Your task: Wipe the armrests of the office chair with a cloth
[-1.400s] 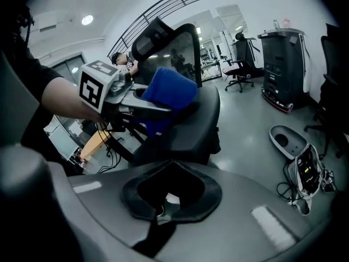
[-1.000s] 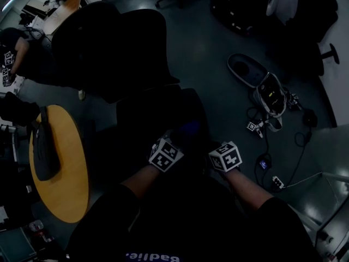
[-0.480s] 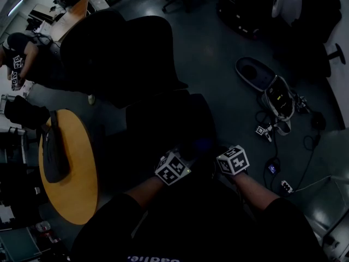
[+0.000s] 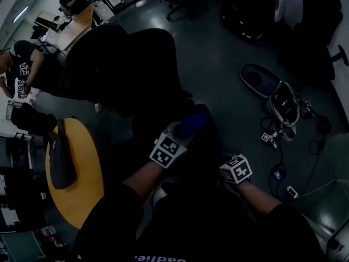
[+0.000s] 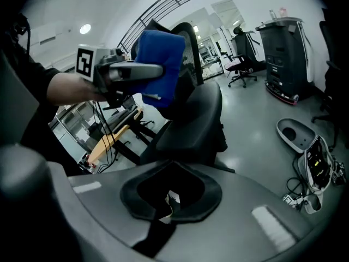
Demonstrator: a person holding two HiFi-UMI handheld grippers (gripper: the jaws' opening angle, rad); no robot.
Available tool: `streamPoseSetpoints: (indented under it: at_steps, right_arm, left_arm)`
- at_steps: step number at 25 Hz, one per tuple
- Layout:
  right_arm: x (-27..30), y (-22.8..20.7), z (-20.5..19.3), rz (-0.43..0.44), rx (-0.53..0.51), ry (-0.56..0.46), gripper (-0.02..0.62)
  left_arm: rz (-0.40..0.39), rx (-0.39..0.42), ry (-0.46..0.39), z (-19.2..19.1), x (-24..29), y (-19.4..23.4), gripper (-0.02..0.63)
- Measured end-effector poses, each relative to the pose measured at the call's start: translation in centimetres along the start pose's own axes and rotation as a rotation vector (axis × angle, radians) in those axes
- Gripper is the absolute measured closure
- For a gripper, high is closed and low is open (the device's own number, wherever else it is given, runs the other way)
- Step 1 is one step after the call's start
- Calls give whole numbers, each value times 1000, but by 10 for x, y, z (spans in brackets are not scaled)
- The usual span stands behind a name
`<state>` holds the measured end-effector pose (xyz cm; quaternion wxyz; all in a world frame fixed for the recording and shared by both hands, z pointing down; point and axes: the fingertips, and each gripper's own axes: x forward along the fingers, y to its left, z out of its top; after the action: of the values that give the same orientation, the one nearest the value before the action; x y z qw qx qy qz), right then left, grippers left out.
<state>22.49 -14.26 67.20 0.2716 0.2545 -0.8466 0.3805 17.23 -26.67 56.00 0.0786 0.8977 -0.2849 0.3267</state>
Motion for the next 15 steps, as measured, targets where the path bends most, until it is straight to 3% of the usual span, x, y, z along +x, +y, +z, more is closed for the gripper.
streamPoseSetpoints:
  at_steps: [6,15]
  right_arm:
    - [5,8,4,8,-19,8,591]
    - [3,10,9,30,-7,3,591]
  left_arm:
    - [51,45,-17,29,12,52,477]
    - [53,109,64,39,79,99,477]
